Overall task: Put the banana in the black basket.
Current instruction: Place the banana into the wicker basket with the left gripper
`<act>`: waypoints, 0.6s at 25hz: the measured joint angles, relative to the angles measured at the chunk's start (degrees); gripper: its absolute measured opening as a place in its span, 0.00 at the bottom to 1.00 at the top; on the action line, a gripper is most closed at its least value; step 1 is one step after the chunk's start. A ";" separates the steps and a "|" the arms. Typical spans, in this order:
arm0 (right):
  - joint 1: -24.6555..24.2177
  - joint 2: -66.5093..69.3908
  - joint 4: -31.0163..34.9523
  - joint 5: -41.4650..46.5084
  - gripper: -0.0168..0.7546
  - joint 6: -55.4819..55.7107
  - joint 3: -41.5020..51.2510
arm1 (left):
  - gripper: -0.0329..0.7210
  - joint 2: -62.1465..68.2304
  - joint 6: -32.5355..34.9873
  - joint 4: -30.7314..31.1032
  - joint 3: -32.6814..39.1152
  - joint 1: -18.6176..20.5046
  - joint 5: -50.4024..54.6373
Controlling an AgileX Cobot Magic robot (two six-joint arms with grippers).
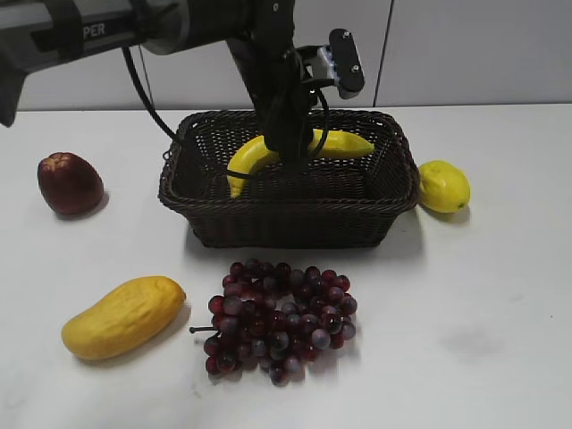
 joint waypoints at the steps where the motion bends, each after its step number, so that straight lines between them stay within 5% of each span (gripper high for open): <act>1: 0.00 0.00 0.00 0.00 0.70 0.00 0.00 | 0.60 0.00 0.00 0.00 0.00 0.00 0.00; 7: 0.00 0.00 0.00 0.00 0.70 0.00 0.00 | 0.90 -0.70 -0.01 0.00 -0.01 0.00 1.70; 11: 0.00 0.00 0.00 0.00 0.70 0.00 0.00 | 0.89 -4.17 -2.92 0.57 -0.01 0.18 1.90; 15: 0.00 0.00 0.00 0.00 0.70 0.00 0.00 | 0.86 -8.40 -12.59 2.18 -0.06 2.55 3.07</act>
